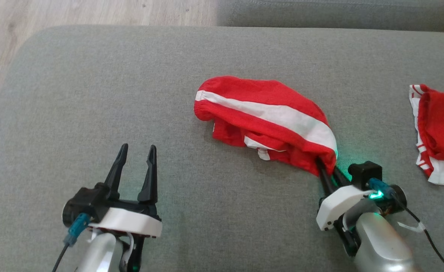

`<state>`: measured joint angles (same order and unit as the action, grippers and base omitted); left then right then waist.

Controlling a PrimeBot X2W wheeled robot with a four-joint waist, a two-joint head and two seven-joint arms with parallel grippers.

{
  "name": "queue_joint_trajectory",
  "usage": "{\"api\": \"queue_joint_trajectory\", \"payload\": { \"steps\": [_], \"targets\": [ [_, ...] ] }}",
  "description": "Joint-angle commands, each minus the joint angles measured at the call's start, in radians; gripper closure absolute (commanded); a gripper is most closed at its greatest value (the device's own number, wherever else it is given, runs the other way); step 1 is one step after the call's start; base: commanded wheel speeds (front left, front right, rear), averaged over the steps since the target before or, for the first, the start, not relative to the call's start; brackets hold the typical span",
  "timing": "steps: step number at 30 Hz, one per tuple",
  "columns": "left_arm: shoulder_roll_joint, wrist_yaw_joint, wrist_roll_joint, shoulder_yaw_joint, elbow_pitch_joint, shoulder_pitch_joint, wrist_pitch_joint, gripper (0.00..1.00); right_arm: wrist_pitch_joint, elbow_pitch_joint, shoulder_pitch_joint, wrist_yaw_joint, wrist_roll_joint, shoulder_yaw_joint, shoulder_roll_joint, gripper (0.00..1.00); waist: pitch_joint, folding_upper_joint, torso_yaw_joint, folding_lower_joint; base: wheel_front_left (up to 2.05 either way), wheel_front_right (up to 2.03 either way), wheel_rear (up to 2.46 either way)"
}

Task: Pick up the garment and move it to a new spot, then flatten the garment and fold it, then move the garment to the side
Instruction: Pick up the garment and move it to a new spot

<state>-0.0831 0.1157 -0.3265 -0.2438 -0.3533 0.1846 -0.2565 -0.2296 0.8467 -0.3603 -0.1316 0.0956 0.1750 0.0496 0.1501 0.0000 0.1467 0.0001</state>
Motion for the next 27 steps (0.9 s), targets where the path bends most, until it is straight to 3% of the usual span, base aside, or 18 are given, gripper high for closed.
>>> {"api": "queue_joint_trajectory", "payload": {
  "steps": [1,4,7,13,20,27],
  "targets": [
    [-0.003,0.006,0.012,0.043,0.026,0.043,-0.005,0.00,-0.013,-0.006,-0.022,0.001,-0.002,0.021,0.001,1.00,-0.004,0.0000,-0.004,-0.0001,0.00,0.00,0.00],
    [0.002,0.008,0.017,0.049,0.026,0.042,-0.005,0.00,-0.023,0.005,-0.045,0.001,0.034,-0.001,0.001,1.00,-0.015,0.0000,-0.011,-0.0001,0.00,0.00,0.00],
    [0.005,0.010,0.019,0.056,0.030,0.037,-0.005,0.00,-0.029,-0.006,-0.073,0.001,-0.006,-0.030,0.001,1.00,-0.027,0.0000,-0.020,-0.0001,0.00,0.00,0.00],
    [0.011,0.013,0.021,0.058,0.036,0.024,-0.005,0.00,-0.032,-0.138,-0.089,0.001,-0.180,-0.093,0.010,1.00,-0.052,0.0000,-0.031,-0.0001,0.00,0.00,0.00],
    [0.012,0.014,0.025,0.066,0.034,0.009,-0.005,0.00,-0.032,-0.342,-0.038,0.001,-0.383,-0.074,0.068,1.00,-0.080,0.0000,-0.039,-0.0001,0.00,0.00,0.00],
    [0.012,0.015,0.026,0.074,0.038,-0.008,-0.005,0.00,-0.032,-0.403,0.099,0.001,-0.475,-0.103,0.071,1.00,-0.095,0.0000,-0.056,-0.0001,0.00,0.00,0.00]
  ]
}}
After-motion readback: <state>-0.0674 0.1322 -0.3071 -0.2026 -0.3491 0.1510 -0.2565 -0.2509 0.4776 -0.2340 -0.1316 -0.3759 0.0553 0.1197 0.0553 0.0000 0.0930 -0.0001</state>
